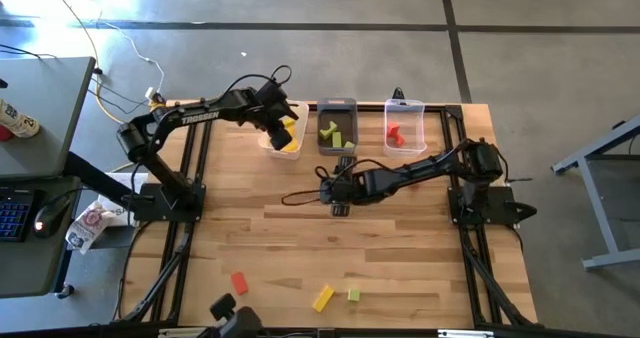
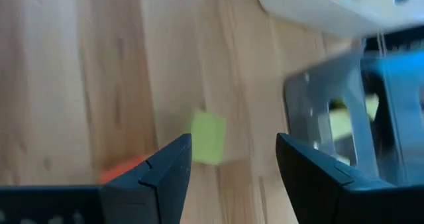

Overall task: Sort & place blocks by color
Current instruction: Put the yellow block into the white bin, then put the orange block into the transparent bin

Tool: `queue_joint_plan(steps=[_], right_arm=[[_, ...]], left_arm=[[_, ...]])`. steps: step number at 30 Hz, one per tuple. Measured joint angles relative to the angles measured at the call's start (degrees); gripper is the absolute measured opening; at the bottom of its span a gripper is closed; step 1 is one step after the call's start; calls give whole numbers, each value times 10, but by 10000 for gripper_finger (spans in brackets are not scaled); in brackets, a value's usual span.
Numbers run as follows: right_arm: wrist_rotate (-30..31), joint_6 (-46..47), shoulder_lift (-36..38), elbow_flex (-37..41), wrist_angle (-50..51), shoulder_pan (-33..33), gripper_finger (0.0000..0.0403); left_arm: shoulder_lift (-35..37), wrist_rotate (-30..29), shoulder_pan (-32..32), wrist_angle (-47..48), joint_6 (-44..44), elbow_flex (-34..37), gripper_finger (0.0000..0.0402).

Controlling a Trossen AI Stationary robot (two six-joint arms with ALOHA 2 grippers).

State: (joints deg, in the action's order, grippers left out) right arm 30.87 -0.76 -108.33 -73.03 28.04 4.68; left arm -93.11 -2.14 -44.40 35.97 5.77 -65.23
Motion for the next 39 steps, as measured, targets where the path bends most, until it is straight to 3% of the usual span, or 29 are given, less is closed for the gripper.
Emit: queue_joint_plan(steps=[5, 9, 18, 22, 31, 39], right_arm=[[-1, 49, 9, 0, 58, -6, 207], [-24, 36, 38, 0, 71, -6, 207], [-237, 18, 80, 0, 84, -49, 207], [-297, -9, 68, 0, 87, -58, 207], [-307, -38, 51, 0, 95, -58, 207], [-307, -53, 37, 0, 100, -58, 207]], left_arm=[[-9, 2, -4, -6, -10, 0, 40], [-8, 4, -1, -7, -11, 0, 46], [-8, 11, -1, -7, -26, 0, 77], [-8, 15, -2, -7, -28, 0, 95], [-7, 36, -1, 0, -39, 0, 143], [41, 35, 6, 3, -26, 0, 148]])
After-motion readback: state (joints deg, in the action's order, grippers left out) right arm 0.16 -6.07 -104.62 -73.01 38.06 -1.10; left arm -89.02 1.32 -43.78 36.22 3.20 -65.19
